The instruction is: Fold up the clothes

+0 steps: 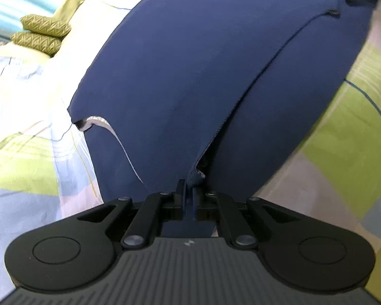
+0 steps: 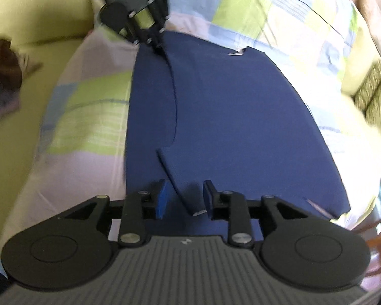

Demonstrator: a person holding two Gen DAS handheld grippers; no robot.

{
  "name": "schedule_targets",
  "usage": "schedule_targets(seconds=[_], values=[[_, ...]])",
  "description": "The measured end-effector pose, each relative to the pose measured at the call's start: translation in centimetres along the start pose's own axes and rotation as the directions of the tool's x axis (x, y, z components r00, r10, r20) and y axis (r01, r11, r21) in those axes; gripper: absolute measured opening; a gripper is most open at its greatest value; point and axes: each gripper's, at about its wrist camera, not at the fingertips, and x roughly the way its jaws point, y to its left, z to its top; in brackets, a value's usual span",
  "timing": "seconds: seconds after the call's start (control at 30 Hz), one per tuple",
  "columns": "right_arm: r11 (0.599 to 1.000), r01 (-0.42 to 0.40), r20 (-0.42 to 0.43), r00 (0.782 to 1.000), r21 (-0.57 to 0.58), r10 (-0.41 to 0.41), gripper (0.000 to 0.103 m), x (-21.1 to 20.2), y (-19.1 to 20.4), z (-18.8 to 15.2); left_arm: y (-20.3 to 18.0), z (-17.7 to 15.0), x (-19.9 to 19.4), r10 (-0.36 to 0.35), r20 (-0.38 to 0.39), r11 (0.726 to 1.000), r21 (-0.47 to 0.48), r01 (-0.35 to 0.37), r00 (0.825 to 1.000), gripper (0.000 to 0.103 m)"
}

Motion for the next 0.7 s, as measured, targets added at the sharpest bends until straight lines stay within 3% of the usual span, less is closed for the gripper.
schedule_targets(seconds=[0.17,0.23,0.53,0.7], values=[[0.997,0.043,0.009,0.999,-0.067,-0.042,0.024,1.9,1.1,-0.2,-0.1,0.0,0.8,0.009,-0.004,0.999,0.045,-0.008,1.000,0.008],[0.998,0.028,0.013,1.000,-0.057,-0.027,0.002,2.3,1.0,-0.2,-0.2,-0.1,0.9,-0.001,-0.004,0.998,0.069,0.001,1.000,0.001],[0.999,-0.036,0.053,0.998,-0.035,0.038,0.002,-1.6,0.0,1.5,-0.5,-1.4,-3.6,0.041,0.031,0.990,0.131,-0.044,0.999,0.000],[0.995,-0.076,0.045,0.996,-0.057,0.079,0.002,-2.1,1.5,1.6,-2.3,-2.4,-3.5,0.041,0.007,0.983,0.179,-0.041,0.999,0.000]])
